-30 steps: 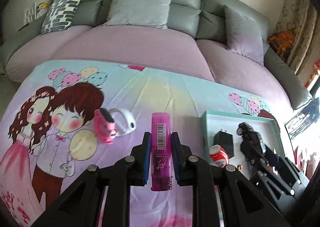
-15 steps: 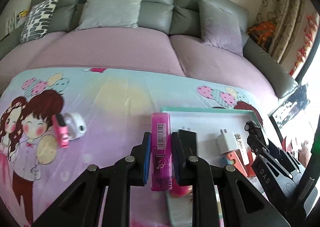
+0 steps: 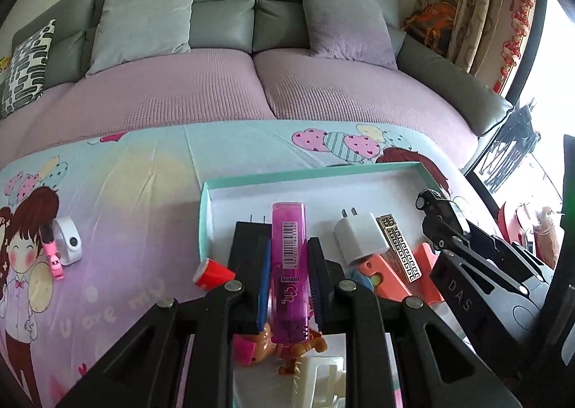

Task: Organize rigid objects
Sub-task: 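Carry the pink tube with the left tool while the right tool carries the car to the tray, then release the pink tube from the left tool while the right tool releases the car in the tray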

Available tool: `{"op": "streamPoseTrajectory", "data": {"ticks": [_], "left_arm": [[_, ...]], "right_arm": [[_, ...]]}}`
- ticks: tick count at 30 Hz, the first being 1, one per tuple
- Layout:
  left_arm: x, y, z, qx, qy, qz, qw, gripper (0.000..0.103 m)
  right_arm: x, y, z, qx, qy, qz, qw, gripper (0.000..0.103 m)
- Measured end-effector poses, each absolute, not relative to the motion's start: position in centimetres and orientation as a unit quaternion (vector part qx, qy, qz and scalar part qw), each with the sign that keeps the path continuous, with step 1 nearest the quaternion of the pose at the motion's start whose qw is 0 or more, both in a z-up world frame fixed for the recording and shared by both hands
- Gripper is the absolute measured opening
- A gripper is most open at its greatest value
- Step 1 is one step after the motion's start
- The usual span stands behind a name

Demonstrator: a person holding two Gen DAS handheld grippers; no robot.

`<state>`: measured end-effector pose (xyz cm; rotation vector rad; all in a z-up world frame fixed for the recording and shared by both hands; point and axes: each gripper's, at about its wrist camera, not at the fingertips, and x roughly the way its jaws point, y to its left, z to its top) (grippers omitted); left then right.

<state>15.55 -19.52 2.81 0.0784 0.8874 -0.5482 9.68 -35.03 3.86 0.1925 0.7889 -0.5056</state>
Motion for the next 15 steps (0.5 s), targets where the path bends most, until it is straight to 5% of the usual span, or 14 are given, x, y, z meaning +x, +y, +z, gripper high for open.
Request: {"op": "streamPoseTrajectory", "data": {"ticks": [15], "left_arm": [[16.1,-20.2,0.7,0.046,0.449,-0.238,0.86,0.02]], "right_arm": [[10.3,-35.8,1.8,0.095,0.405,-0.228,0.88,0.036]]}}
